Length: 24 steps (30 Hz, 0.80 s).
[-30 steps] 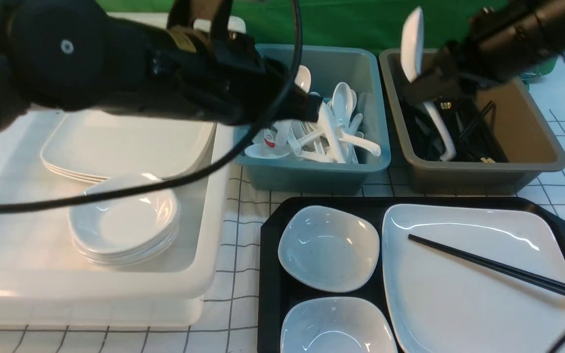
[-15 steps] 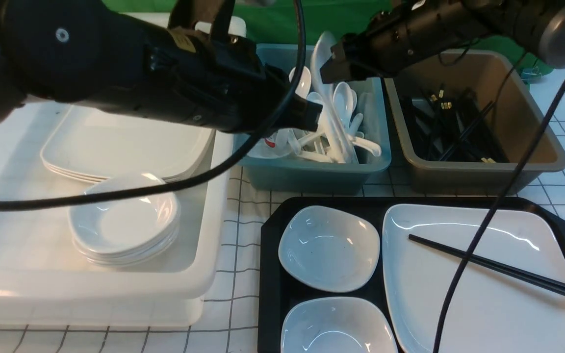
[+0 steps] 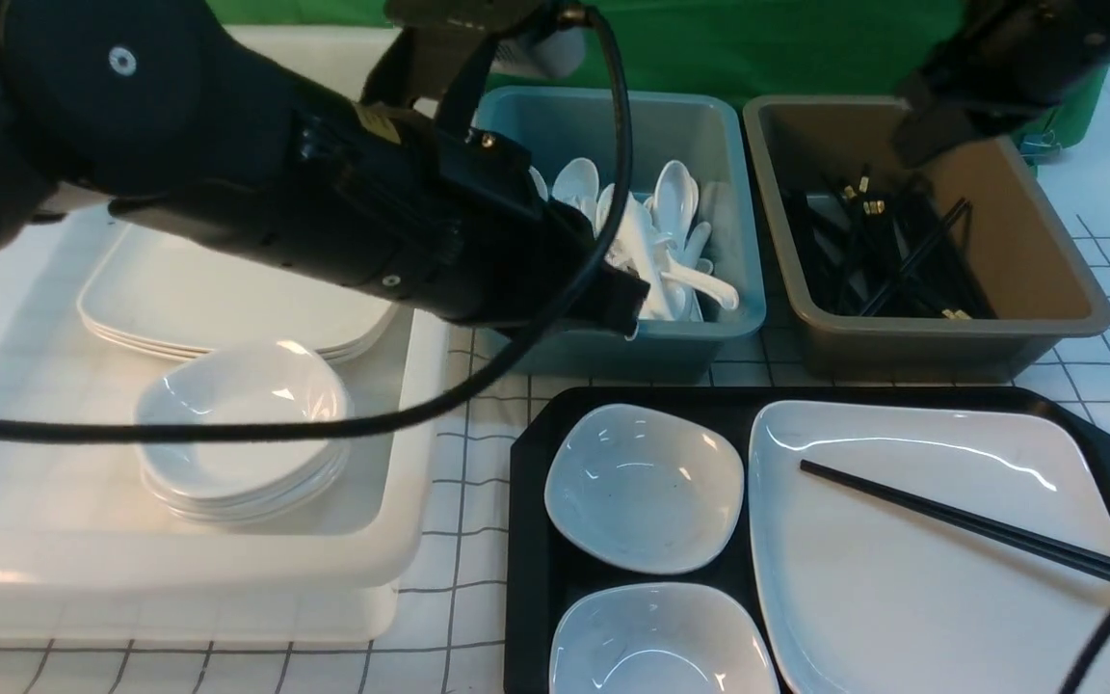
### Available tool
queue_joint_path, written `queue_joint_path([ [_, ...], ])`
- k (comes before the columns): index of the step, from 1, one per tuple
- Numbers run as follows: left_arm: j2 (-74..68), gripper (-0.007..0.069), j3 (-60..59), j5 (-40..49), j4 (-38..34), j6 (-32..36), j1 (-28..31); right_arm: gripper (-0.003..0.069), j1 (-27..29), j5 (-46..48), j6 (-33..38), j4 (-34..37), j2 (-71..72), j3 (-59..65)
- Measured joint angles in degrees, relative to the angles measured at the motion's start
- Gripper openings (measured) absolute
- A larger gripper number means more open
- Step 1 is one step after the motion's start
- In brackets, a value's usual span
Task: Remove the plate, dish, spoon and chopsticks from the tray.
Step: Use the right arm to grab a pair of chopsticks from the plate
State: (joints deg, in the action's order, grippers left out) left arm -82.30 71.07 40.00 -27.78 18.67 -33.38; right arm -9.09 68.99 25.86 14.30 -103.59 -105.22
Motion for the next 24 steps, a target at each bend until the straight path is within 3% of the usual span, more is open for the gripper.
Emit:
queue_joint_path([
  [3,0.0,-0.0003,0.0,1.28,-0.2,0.73,-2.07,0.0026,1.18,0.3,2.07,-0.62,4.41,7.82],
  [5,0.0,-0.0003,0.0,1.83,-0.37,0.87,-5.04,0.0085,2.2,0.35,4.25,-0.82,7.62,16.44],
  [13,0.0,-0.0003,0.0,3.54,-0.62,0.97,-12.72,0.0426,2.59,-9.4,7.71,-6.6,8.33,37.58],
  [16,0.0,-0.0003,0.0,4.34,-0.62,0.97,-13.1,0.0473,2.71,-12.11,8.31,-10.67,7.68,41.15],
  [24,0.0,-0.0003,0.0,4.34,-0.16,1.02,-13.15,0.0489,2.71,-16.1,8.76,-14.3,4.07,42.63],
])
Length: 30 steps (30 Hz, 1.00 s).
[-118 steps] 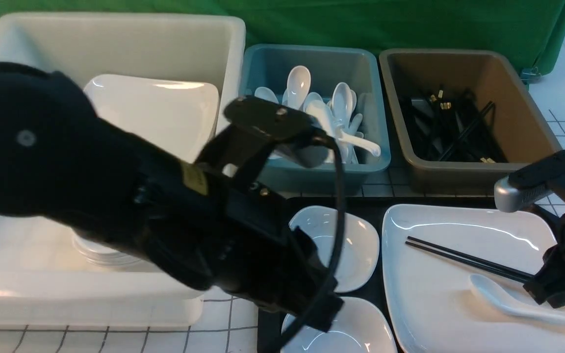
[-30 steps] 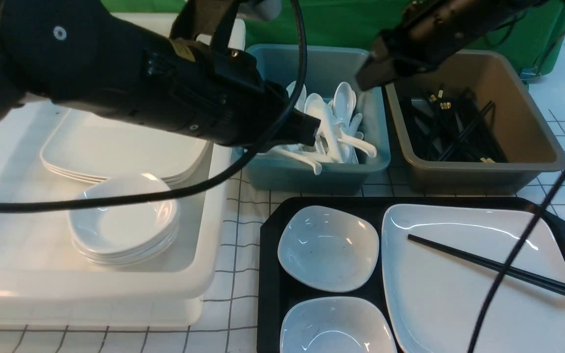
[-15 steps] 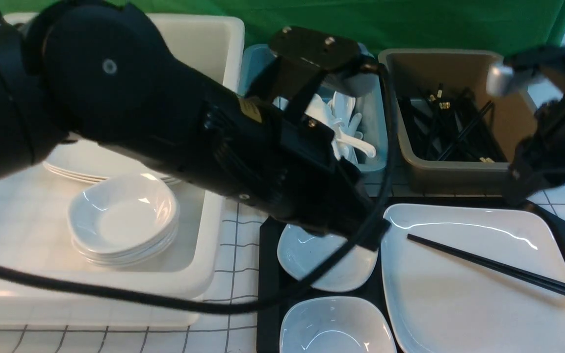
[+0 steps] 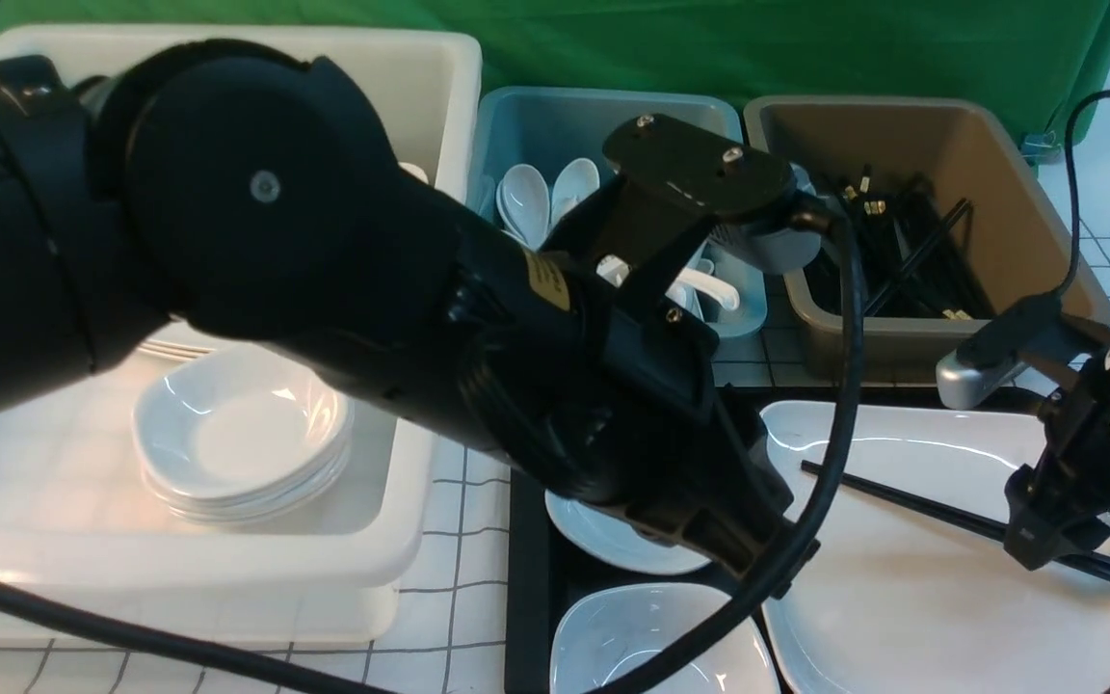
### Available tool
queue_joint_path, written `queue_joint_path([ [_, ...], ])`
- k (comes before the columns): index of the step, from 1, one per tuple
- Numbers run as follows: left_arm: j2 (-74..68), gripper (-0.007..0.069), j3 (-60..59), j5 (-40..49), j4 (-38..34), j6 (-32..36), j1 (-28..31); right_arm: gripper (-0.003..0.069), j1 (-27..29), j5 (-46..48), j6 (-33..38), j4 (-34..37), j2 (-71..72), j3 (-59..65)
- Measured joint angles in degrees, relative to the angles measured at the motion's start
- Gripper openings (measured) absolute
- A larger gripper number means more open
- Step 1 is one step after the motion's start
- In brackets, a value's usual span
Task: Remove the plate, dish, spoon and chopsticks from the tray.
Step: Use the right arm to grab a pair of chopsticks from the plate
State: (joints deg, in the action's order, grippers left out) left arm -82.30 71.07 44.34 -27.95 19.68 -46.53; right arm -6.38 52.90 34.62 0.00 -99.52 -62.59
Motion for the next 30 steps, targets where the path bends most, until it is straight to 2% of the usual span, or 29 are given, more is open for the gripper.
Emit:
queue_joint_path([
  [5,0.0,-0.0003,0.0,0.0,0.56,0.07,0.0,0.0474,0.0,-0.35,-0.24,-0.47,-2.52,0.0],
  [7,0.0,-0.0003,0.0,0.0,0.74,0.13,0.0,0.0417,0.0,-0.09,-0.24,-0.47,-3.17,0.0],
  [11,0.0,-0.0003,0.0,0.0,0.81,0.13,0.0,0.0201,0.0,0.56,-0.24,-0.47,-3.5,0.0],
  [13,0.0,-0.0003,0.0,0.0,0.81,0.13,0.0,0.0123,0.0,1.22,-0.01,-0.52,-3.5,0.0],
  [20,0.0,-0.0003,0.0,-0.43,0.81,0.21,0.0,0.0121,-0.67,6.55,3.26,-0.59,-2.93,0.0],
  [30,0.0,-0.0003,0.0,-2.86,1.08,-0.17,0.0,0.0121,-7.16,13.97,4.49,0.0,7.57,0.0],
])
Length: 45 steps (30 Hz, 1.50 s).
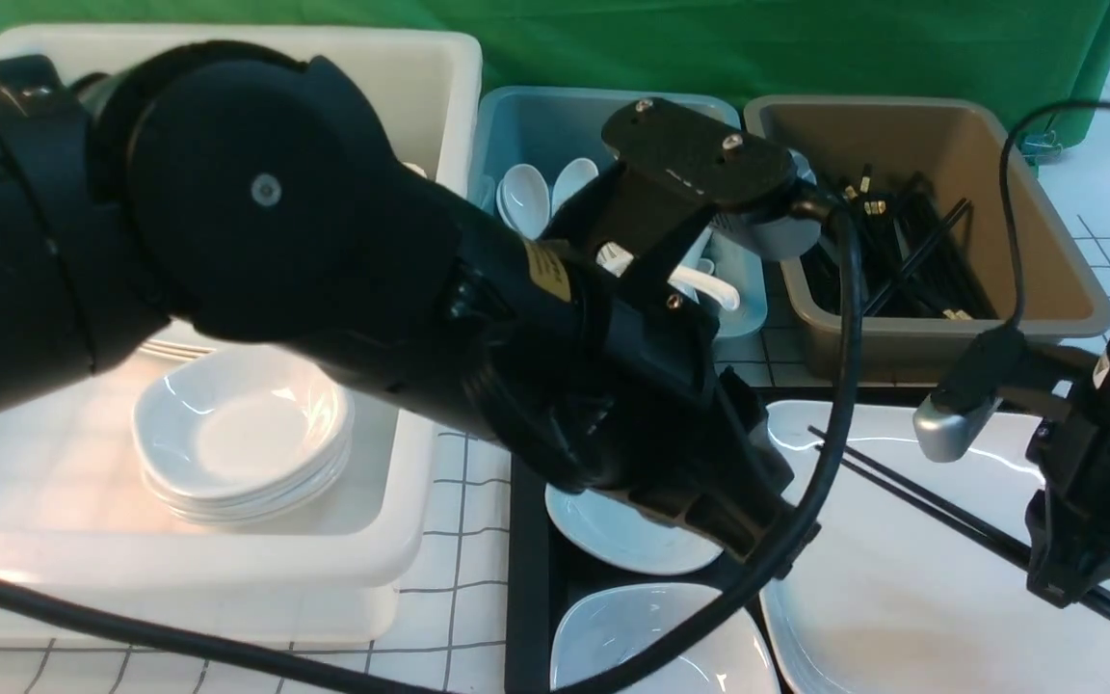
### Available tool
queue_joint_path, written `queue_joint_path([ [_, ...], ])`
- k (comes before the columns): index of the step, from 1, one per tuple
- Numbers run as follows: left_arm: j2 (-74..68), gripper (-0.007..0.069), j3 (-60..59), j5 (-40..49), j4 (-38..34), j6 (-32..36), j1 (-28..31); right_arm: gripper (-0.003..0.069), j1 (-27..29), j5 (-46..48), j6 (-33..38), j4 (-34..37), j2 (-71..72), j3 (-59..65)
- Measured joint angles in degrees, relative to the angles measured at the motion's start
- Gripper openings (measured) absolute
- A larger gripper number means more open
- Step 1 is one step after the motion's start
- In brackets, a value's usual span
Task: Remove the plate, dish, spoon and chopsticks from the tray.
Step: Use the right arm to grab a pair of chopsticks from the plate, then use the right arm to put the chopsticks into the small storage box on the right, then use the left arm to grab a small plate from the dinner plate
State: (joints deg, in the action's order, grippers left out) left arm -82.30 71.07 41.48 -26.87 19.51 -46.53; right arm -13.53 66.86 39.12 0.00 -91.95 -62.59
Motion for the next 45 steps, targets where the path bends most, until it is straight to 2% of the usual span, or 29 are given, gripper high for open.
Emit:
queue_joint_path([
  [5,0.0,-0.0003,0.0,-4.74,0.18,-0.39,0.0,0.0121,-0.47,0.8,0.04,0.31,6.03,-1.24],
  [10,0.0,-0.0003,0.0,-12.38,0.8,-0.39,0.0,0.0121,0.6,-0.4,0.04,1.74,7.27,-7.57],
  [14,-0.88,-0.0003,0.0,-22.76,2.69,-0.56,0.0,0.0121,2.68,-5.24,-0.49,3.6,4.85,-17.22],
  [16,-2.18,-0.0003,0.0,-29.68,2.89,-0.56,0.0,0.0121,3.95,-8.47,-3.23,3.95,2.04,-21.52],
  [22,-6.0,-0.0003,0.19,-39.22,3.79,-0.56,0.13,0.0121,5.94,-20.13,-8.25,4.13,-7.1,-30.19],
  [29,-10.09,-0.0003,1.46,-34.54,4.51,-0.56,1.22,0.0121,6.16,-29.81,-12.15,4.31,-18.18,-34.61],
  [33,-10.15,-0.0003,1.58,-27.46,5.08,-1.0,2.1,0.0121,6.9,-33.88,-16.22,4.38,-22.99,-34.82],
  [38,-9.98,-0.0003,1.64,-18.01,5.58,-2.95,3.14,0.0131,7.84,-35.07,-17.49,4.33,-26.08,-34.89],
  [45,-8.79,-0.0003,1.69,-6.16,5.86,-3.21,3.26,0.0375,8.5,-31.0,-23.2,4.33,-26.8,-34.95],
])
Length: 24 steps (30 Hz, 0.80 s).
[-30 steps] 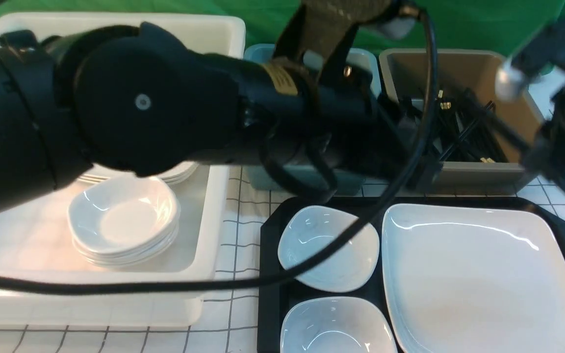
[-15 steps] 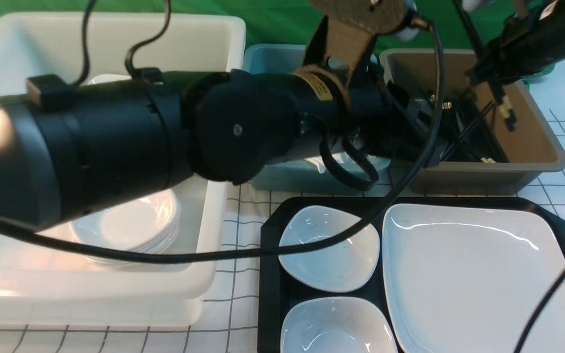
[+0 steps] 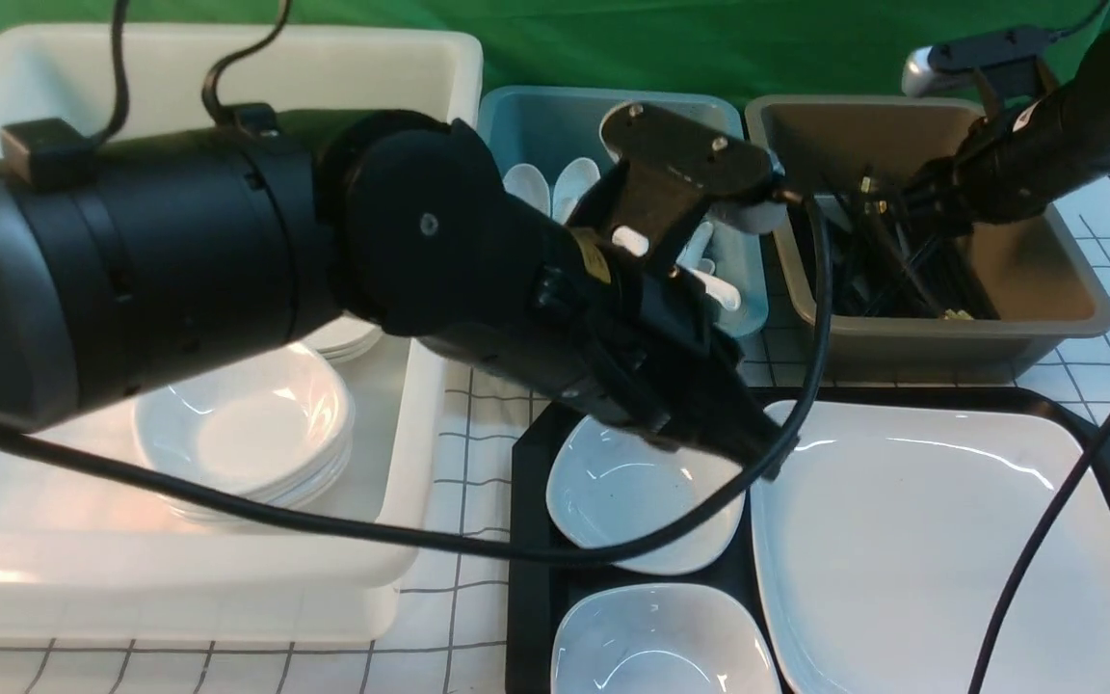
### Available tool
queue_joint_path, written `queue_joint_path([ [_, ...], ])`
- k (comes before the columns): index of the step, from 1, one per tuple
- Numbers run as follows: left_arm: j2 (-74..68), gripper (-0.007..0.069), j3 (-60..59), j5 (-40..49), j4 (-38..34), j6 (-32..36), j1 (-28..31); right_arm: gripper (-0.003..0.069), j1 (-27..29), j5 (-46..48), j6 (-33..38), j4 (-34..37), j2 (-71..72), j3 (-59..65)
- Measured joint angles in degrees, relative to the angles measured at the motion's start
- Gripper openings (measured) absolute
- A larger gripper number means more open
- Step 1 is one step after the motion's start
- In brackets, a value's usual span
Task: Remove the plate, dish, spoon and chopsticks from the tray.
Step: Use the left arm to grab a small plate from the dinner plate
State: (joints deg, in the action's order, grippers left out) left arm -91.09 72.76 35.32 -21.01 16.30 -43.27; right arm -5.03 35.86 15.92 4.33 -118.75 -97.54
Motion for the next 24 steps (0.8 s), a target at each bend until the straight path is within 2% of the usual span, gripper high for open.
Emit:
queue_joint_path([
  [2,0.22,-0.0003,0.0,2.85,0.03,0.0,0.0,0.0402,0.13,4.31,-0.55,-0.08,1.28,0.0],
  [4,0.66,-0.0003,0.0,5.97,0.14,0.0,0.0,0.0371,0.29,11.75,-0.74,-0.32,4.62,0.0],
  [5,0.76,-0.0003,0.0,7.02,0.26,0.0,0.0,0.034,0.31,15.47,-0.74,-0.37,6.05,0.0],
  [6,0.78,-0.0003,0.0,8.35,0.47,-0.19,0.0,0.0275,0.31,19.24,-0.58,-0.39,8.47,0.0],
  [7,0.85,-0.0003,0.0,8.52,0.52,-0.27,0.0,0.0251,0.31,20.67,-0.41,-0.33,9.31,0.0],
  [8,0.84,-0.0003,0.0,9.68,0.97,-0.63,0.0,0.0186,0.31,24.48,-0.01,0.49,11.98,0.07],
  [9,0.84,-0.0003,0.0,10.34,1.74,-0.94,0.0,0.0111,0.37,27.2,0.46,1.77,14.36,0.34],
  [11,0.84,-0.0003,0.0,11.15,3.5,-1.36,0.0,0.0036,0.37,29.04,1.76,5.6,19.7,1.79],
  [17,-0.28,0.0021,0.06,13.68,6.81,-1.48,0.0,0.0016,0.37,29.01,10.05,18.93,38.14,13.85],
  [22,-4.09,0.0118,0.06,16.12,7.82,-1.48,0.0,0.0018,0.37,27.89,14.44,22.42,52.31,28.47],
  [24,-5.91,0.019,0.06,16.22,7.98,-1.48,0.0,0.0019,0.37,26.21,15.47,22.63,57.67,34.23],
])
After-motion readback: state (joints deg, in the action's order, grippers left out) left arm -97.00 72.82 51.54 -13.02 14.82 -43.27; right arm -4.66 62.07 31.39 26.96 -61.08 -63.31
